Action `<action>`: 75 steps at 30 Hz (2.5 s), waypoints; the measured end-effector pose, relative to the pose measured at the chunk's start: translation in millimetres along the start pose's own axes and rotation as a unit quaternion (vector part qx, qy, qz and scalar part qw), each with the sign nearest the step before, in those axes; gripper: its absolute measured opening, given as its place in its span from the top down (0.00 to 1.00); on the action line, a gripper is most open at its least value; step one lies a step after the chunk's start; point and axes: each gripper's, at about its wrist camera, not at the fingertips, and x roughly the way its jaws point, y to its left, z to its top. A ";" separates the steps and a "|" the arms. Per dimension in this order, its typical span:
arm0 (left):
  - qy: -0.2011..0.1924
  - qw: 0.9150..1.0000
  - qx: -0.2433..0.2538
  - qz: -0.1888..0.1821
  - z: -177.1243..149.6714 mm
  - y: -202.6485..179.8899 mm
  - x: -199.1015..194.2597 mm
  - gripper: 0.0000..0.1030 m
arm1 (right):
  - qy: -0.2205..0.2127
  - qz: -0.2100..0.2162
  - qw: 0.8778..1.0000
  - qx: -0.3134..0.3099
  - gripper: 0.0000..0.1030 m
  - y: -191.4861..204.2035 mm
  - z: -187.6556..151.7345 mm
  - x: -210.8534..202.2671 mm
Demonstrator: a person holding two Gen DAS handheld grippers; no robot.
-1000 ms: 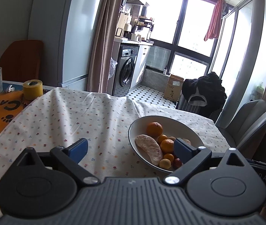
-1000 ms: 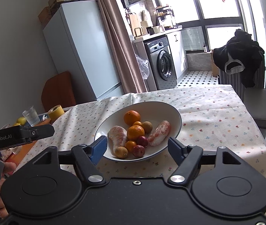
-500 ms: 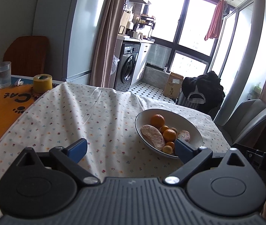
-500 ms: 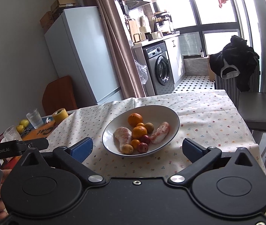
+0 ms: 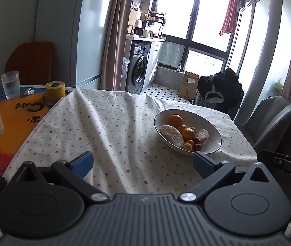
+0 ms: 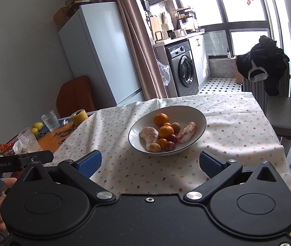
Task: Organize fruits
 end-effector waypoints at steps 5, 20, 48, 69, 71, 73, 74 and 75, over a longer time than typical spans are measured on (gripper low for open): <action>0.006 1.000 0.013 0.000 -8.1 0.6 -12.1 0.01 | 0.003 0.001 1.000 -0.005 0.00 6.3 -3.2 -7.6; 0.014 0.999 0.040 0.009 -28.3 3.5 -44.0 0.01 | 0.021 -0.005 0.999 -0.035 0.00 28.2 -22.0 -31.6; 0.006 0.999 0.039 0.006 -37.4 3.5 -68.2 0.01 | 0.021 -0.018 0.998 -0.056 0.00 47.7 -28.6 -53.8; 0.011 0.999 0.037 0.005 -38.8 3.9 -68.4 0.01 | 0.029 -0.019 0.998 -0.054 0.00 48.0 -27.7 -50.8; 0.010 0.999 0.037 0.004 -38.7 4.1 -68.4 0.01 | 0.028 -0.019 0.998 -0.056 0.00 48.2 -27.5 -51.3; 0.009 0.999 0.036 0.006 -38.5 4.1 -69.1 0.01 | 0.028 -0.019 0.998 -0.056 0.00 48.2 -27.5 -51.2; 0.009 0.999 0.036 0.005 -38.2 4.0 -69.3 0.01 | 0.028 -0.019 0.998 -0.056 0.00 47.9 -27.6 -51.2; 0.009 0.999 0.036 0.005 -38.1 3.9 -69.4 0.01 | 0.029 -0.019 0.998 -0.055 0.00 47.6 -27.8 -51.3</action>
